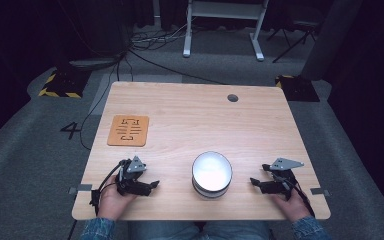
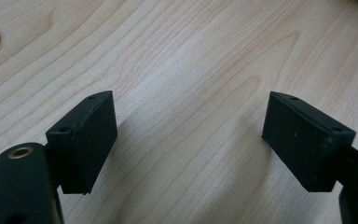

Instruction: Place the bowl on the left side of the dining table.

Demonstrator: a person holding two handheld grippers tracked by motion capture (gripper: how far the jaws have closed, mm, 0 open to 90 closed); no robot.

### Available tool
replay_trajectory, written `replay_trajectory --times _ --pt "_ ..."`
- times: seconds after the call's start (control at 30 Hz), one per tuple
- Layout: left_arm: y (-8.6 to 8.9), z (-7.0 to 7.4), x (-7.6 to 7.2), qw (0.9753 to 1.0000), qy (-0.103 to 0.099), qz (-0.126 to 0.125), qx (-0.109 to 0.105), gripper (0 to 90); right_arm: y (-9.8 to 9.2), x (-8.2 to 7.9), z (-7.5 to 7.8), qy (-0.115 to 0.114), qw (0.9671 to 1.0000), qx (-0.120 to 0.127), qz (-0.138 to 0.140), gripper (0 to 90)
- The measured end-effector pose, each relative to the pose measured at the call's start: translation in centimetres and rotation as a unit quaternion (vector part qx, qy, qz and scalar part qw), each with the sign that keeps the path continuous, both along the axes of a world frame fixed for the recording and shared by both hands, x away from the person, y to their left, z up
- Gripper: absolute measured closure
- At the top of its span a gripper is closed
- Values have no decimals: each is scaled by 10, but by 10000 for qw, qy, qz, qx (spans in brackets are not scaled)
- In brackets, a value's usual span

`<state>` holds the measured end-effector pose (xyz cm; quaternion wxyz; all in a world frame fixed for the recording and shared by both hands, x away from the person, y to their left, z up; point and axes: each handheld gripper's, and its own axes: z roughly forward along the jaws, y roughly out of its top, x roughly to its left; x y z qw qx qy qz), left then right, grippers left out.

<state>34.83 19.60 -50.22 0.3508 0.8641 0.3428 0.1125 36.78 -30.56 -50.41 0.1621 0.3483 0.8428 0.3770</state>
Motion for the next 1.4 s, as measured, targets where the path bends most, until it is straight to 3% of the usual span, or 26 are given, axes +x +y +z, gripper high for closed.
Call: replay_trajectory --times 0.07,0.7,0.8,0.97,1.03,1.23,1.4 --pt "0 0 0 9999 -106 -32 107 180 0 0 0 2 10000 2 -2 216" --pt "-1 0 0 9999 -96 -10 85 182 0 0 0 0 10000 0 0 216" --pt "-2 0 -1 10000 -50 81 27 182 0 0 0 4 10000 3 -3 216" --pt "3 3 2 9992 197 213 -290 248 0 0 0 3 10000 2 -3 216" --pt "3 7 1 9994 82 227 -262 249 0 0 0 2 10000 0 -1 216" --pt "2 21 -4 9981 -271 327 -450 250 0 0 0 -4 10000 -10 -3 216" --pt "2 32 -6 9963 -408 432 -627 244 0 0 0 -2 10000 -8 -6 216"
